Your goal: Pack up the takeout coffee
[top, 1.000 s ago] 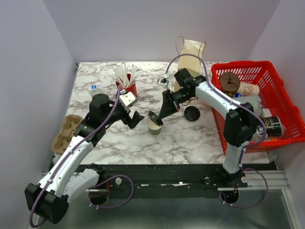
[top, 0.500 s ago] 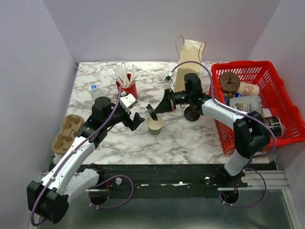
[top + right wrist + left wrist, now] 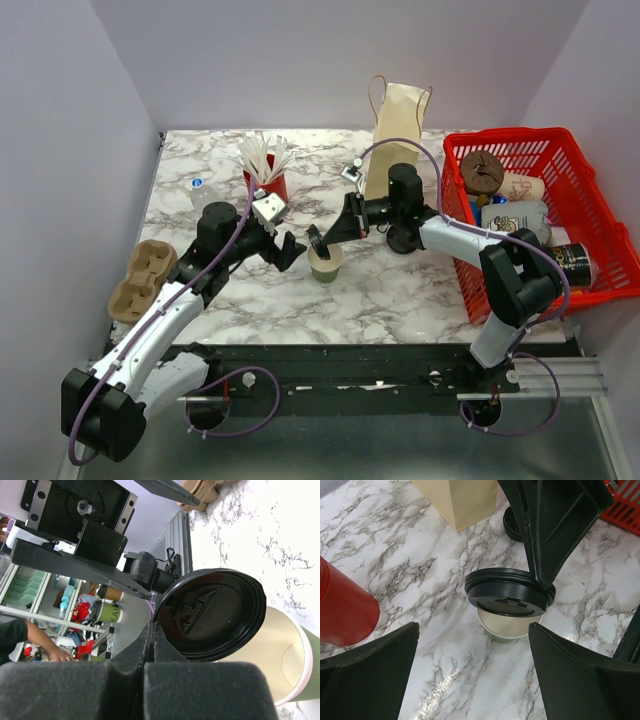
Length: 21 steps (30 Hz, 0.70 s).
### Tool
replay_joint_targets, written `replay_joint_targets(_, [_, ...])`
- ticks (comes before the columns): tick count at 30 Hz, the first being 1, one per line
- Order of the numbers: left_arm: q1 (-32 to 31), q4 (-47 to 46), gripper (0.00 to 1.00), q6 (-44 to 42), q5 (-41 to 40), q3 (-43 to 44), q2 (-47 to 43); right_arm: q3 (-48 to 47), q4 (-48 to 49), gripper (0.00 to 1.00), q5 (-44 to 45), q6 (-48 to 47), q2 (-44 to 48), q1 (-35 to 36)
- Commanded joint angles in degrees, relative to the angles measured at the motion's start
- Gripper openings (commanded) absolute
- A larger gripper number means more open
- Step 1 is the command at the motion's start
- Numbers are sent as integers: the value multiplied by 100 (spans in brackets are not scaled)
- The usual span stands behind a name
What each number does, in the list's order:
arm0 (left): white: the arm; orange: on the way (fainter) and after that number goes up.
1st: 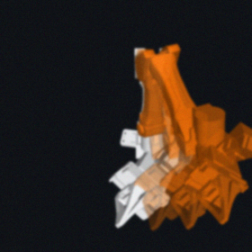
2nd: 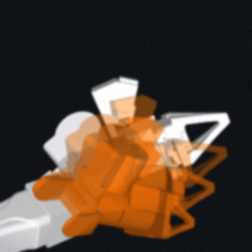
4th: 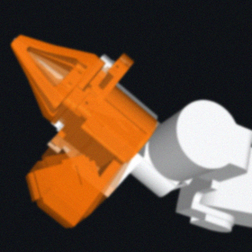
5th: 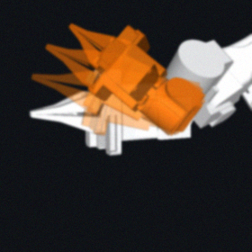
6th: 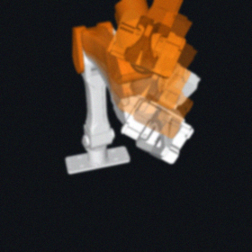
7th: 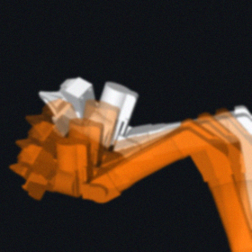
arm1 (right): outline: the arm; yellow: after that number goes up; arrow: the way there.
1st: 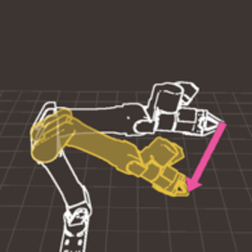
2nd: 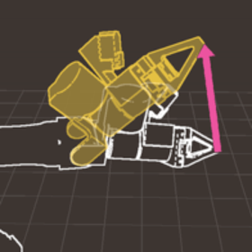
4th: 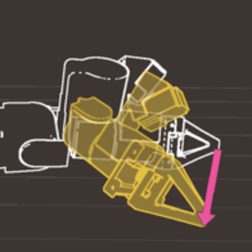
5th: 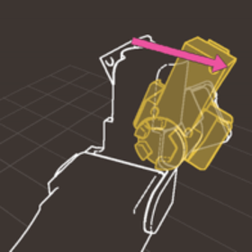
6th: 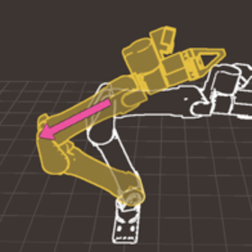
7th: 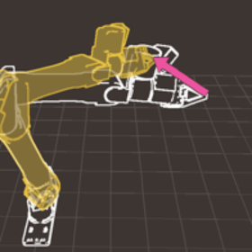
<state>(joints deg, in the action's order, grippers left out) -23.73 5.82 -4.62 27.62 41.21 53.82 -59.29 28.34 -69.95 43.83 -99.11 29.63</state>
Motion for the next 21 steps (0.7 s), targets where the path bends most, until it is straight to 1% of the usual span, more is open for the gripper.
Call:
replay_joint_targets(1, [8, -319, 98, 163, 59, -139, 58, -13, -179, 2, -98, -208, -56, -36])
replay_joint_targets(4, [8, -345, 97, 67, 156, -183, 120, -13, -398, 3, -28, -314, -38, -54])
replay_joint_targets(14, [17, -538, 96, 14, 341, -403, 67, 66, -724, 7, 131, -446, -100, -124])
replay_joint_targets(18, [8, -556, 96, 32, 376, -456, 58, 31, -996, 11, 254, -682, -91, -150])
replay_joint_targets(21, [8, -556, 96, -38, 464, -456, 102, 40, -1216, 12, 298, -814, -47, -176])
